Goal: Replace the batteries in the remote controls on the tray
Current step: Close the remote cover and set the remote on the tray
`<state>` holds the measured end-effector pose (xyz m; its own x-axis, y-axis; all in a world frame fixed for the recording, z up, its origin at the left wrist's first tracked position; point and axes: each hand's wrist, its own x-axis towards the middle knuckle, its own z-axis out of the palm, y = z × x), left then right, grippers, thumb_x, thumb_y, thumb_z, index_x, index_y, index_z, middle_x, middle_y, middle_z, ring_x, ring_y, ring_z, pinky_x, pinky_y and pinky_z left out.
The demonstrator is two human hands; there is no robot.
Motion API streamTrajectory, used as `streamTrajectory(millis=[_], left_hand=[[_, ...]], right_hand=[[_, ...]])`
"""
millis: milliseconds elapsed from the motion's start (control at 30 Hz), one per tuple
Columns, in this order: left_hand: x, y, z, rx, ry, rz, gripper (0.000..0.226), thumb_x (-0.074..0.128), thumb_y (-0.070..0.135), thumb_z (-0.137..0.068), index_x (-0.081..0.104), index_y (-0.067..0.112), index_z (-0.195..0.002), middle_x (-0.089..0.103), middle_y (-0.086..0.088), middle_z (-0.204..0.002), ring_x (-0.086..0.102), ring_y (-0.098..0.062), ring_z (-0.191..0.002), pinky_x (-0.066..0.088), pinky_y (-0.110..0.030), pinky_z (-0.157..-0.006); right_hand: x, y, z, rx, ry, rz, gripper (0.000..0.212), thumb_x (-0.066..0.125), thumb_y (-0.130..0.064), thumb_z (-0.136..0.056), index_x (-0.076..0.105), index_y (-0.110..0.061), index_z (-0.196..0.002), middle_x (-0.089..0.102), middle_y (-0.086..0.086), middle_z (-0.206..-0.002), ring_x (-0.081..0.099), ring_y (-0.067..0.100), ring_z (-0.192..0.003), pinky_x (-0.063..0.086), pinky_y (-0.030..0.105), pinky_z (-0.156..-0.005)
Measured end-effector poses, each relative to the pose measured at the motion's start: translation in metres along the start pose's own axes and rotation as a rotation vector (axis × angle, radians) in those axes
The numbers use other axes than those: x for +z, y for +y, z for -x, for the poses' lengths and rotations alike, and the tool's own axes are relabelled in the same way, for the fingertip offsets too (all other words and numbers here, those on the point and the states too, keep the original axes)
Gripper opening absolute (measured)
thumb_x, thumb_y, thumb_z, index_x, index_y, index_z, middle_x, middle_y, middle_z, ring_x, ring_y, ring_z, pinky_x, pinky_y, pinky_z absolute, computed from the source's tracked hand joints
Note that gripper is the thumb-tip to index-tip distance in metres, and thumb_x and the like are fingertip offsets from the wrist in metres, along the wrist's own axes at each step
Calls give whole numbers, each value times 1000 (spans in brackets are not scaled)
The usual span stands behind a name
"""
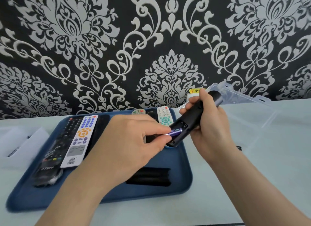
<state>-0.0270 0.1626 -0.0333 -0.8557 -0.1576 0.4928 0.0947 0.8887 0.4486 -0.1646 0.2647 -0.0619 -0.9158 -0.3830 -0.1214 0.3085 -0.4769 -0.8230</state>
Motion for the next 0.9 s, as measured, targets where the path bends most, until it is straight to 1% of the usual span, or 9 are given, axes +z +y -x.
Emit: streamTrajectory(millis=[233,367,433,500,533,600,700,800,900], left_hand=[[12,-1,0,-73,6,138,13,81,25,-71,80,24,-84,54,20,-59,48,8,-55,29,-1,-55],[22,-5,-2,-321,12,468,19,83,25,-65,78,32,-82,56,13,-69,46,1,-55,34,-7,-56],[26,-8,-3,-457,-70,626,33,83,32,-63,70,33,-93,60,8,-76,44,-2,-53,35,-10,-52],[29,-11,-3,-625,-173,859,44,83,28,-68,60,24,-105,67,-3,-79,38,-8,-47,27,-12,-40],[30,-11,-3,-669,-222,964,38,76,28,-72,60,19,-105,67,-8,-76,30,-9,-44,20,-13,-38],[31,-10,-3,-653,-285,1065,22,66,26,-77,68,14,-96,64,-12,-69,22,-9,-44,12,-16,-38],[34,-9,-3,-620,-271,1035,11,62,24,-78,73,20,-79,63,-13,-66,20,-11,-45,15,-15,-39],[35,-8,-1,-635,-227,974,13,61,20,-77,73,23,-74,64,-15,-63,18,-14,-47,19,-13,-39],[34,-7,-1,-644,-194,910,17,62,7,-86,70,16,-75,62,-18,-62,27,-9,-40,23,-12,-39]], right_hand=[[3,2,4,-37,19,-21,27,55,-32,-99,54,-11,-82,55,2,-62,61,16,-55,50,30,-62],[2,-1,4,-40,32,-90,29,54,-32,-99,52,-10,-81,54,3,-61,60,17,-53,50,28,-57],[3,-2,5,-57,34,-103,29,53,-32,-99,52,-10,-81,53,4,-63,59,18,-52,50,26,-53],[3,-2,6,-65,30,-121,28,54,-32,-99,52,-10,-82,52,5,-63,58,19,-53,50,25,-51],[3,-2,6,-70,27,-123,29,54,-33,-99,52,-10,-81,52,5,-63,58,18,-53,50,25,-51],[4,-3,8,-89,16,-115,30,53,-33,-99,53,-11,-78,53,4,-62,59,18,-53,51,25,-52],[6,-4,12,-130,-6,-90,30,52,-31,-100,52,-10,-78,52,3,-59,58,18,-52,50,26,-53],[10,-1,15,-173,-35,-39,30,51,-31,-101,52,-9,-79,53,3,-58,58,18,-53,48,31,-57],[12,0,18,-183,-50,-28,31,51,-30,-100,52,-10,-78,53,3,-57,58,19,-54,47,35,-60]])
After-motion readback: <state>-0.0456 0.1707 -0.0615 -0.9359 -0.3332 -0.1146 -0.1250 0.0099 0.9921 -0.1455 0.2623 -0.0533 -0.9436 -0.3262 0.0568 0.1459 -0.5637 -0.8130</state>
